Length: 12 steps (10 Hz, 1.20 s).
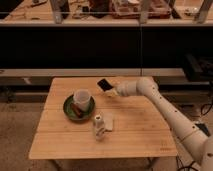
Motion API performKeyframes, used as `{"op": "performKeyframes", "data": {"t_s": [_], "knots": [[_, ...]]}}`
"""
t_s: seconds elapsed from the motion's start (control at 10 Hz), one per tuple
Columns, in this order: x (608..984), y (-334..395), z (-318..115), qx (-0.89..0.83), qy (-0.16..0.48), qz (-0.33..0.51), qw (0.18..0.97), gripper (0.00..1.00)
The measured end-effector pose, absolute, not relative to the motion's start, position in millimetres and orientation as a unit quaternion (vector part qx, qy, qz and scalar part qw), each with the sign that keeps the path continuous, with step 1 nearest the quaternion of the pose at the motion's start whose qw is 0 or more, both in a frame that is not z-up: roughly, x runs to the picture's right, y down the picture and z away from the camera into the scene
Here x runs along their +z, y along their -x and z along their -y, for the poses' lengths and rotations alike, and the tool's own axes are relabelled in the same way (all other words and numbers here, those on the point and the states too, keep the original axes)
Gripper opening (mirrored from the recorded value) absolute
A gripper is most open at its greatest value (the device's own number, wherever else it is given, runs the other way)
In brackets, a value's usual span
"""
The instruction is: Place the eraser in the ceramic cup
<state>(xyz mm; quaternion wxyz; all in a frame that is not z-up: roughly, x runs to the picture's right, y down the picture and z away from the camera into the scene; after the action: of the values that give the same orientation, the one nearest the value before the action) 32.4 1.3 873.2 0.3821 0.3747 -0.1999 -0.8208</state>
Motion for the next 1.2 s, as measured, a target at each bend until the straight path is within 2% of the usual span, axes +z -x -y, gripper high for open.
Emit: {"op": "performKeyframes", "data": {"t_s": [0.4, 0.8, 1.2], "knots": [[813, -12, 4, -0.8, -0.445, 0.242, 0.322, 0.0], [768, 9, 3, -0.803, -0.475, 0.269, 0.239, 0.0], [763, 48, -9, -0.795, -0.48, 0.319, 0.187, 0.0]]}}
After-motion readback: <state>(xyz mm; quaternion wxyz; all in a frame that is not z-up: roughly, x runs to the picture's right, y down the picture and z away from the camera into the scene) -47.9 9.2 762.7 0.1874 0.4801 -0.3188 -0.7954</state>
